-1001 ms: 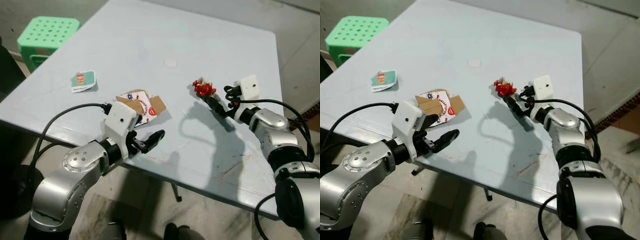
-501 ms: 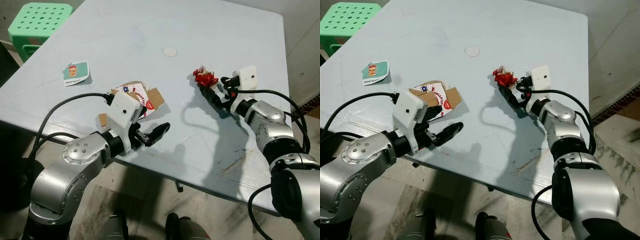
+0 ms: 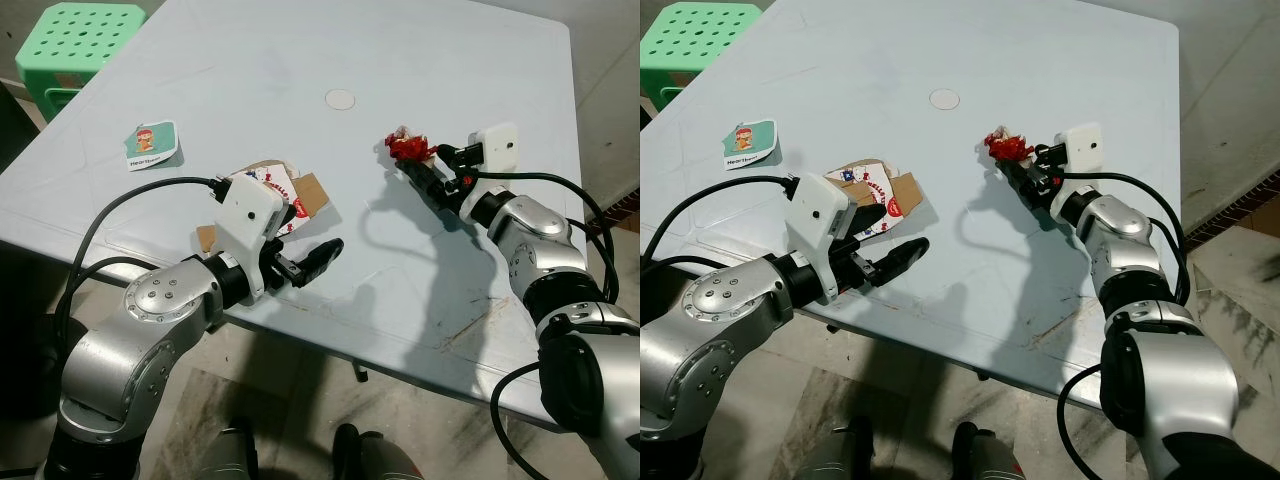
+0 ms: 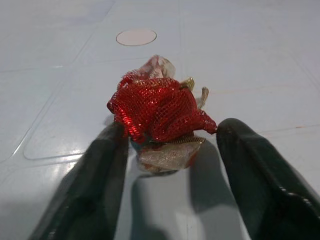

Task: Picking trash to rubbish bin

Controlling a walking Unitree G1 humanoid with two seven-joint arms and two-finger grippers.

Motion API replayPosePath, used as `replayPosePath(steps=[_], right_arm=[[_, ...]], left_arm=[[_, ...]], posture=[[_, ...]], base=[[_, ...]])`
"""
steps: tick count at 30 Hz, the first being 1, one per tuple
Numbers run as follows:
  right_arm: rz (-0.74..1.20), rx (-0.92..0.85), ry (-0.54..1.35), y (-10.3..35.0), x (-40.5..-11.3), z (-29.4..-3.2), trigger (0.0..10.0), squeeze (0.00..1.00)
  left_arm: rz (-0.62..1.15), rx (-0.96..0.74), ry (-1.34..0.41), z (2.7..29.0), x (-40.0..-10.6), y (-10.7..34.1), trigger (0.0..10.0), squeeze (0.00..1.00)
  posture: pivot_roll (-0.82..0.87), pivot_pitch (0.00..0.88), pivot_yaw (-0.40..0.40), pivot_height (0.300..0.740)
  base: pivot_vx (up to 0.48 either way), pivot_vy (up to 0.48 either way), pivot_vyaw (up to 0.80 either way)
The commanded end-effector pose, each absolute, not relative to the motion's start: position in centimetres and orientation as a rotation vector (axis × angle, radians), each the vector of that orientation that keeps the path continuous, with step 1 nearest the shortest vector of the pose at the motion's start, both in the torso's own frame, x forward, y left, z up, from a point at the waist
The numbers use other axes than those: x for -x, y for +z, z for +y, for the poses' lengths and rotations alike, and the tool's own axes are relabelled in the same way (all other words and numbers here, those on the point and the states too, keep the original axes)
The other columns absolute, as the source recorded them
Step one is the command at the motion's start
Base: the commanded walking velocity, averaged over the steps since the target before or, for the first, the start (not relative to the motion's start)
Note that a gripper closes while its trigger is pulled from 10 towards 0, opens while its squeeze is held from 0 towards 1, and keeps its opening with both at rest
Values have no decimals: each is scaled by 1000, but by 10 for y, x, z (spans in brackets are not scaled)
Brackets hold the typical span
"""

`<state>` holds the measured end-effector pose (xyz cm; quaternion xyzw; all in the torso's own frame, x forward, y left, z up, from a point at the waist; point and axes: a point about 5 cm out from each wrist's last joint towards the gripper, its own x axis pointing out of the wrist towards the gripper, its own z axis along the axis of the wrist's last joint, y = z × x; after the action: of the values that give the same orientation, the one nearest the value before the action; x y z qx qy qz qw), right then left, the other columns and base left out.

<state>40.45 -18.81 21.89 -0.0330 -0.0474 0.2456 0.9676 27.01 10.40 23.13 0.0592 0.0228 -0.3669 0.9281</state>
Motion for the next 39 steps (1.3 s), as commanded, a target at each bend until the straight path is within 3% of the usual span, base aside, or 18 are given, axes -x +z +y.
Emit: replayPosePath(steps=[1, 34, 39], right_arm=[[-89, 72, 504, 219, -404, -189, 0, 0], [-161, 48, 492, 230, -399, -215, 0, 0], [-354, -15, 408, 238, -384, -234, 0, 0]], left_arm=[[56, -127, -770, 101, -268, 231, 10000, 0], [20, -114, -743, 97, -279, 233, 10000, 0], [-32, -105, -575, 99, -298, 230, 10000, 0]], posture=[[168, 344, -76, 740], [116, 322, -81, 740], [56, 280, -77, 740]], base=[[0, 0, 0], [0, 0, 0], [0, 0, 0]])
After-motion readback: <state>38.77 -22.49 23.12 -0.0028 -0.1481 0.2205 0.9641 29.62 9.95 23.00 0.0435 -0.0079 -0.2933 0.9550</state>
